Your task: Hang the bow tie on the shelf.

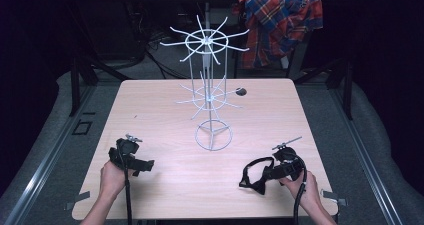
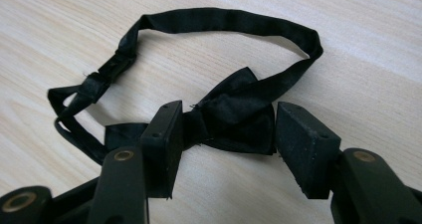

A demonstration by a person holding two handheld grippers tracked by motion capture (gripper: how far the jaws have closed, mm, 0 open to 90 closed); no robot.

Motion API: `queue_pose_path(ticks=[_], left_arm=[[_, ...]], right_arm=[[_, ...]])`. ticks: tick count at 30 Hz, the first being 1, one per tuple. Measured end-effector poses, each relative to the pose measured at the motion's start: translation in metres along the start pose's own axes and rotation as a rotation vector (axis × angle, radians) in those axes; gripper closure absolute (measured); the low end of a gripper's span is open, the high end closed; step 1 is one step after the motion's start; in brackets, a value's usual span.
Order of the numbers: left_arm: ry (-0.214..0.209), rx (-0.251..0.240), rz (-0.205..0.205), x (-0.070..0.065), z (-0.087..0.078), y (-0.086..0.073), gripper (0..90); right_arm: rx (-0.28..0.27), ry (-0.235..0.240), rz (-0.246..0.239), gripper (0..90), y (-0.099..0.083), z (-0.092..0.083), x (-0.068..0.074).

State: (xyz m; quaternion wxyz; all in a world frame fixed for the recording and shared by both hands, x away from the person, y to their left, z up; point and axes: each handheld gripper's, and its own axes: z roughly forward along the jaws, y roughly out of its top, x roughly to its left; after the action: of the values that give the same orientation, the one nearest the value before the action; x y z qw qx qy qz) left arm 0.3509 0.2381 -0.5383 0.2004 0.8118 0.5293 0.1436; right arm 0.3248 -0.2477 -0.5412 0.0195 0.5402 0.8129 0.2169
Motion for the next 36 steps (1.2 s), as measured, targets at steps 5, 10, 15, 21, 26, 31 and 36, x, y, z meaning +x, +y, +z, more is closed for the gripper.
queue_pose_path(ticks=[5, 10, 15, 21, 26, 31, 36], left_arm=[[0.006, 0.007, 0.003, 0.000, 0.001, 0.000, 0.0], [0.014, 0.012, 0.007, -0.001, 0.002, 0.001, 0.0], [0.015, 0.013, 0.008, -0.003, 0.001, 0.001, 0.0], [0.017, 0.020, 0.010, -0.002, 0.002, 0.001, 0.0], [0.026, 0.035, 0.005, -0.002, 0.002, 0.002, 0.5], [0.031, 0.037, -0.004, -0.001, 0.002, 0.002, 0.5], [0.027, 0.037, -0.008, -0.001, 0.001, 0.001, 0.5]], right_arm=[[0.009, -0.026, -0.035, 45.6, 0.001, 0.000, 0.002], [0.001, -0.026, -0.041, 45.5, 0.004, 0.002, 0.004], [0.000, -0.059, -0.065, 47.4, 0.009, 0.005, 0.011], [0.015, -0.053, -0.044, 47.8, 0.010, 0.006, 0.008], [0.011, -0.042, -0.035, 47.6, 0.010, 0.007, 0.008], [0.015, -0.051, -0.038, 47.3, 0.012, 0.009, 0.008], [0.020, -0.083, -0.046, 47.2, 0.016, 0.012, 0.012]])
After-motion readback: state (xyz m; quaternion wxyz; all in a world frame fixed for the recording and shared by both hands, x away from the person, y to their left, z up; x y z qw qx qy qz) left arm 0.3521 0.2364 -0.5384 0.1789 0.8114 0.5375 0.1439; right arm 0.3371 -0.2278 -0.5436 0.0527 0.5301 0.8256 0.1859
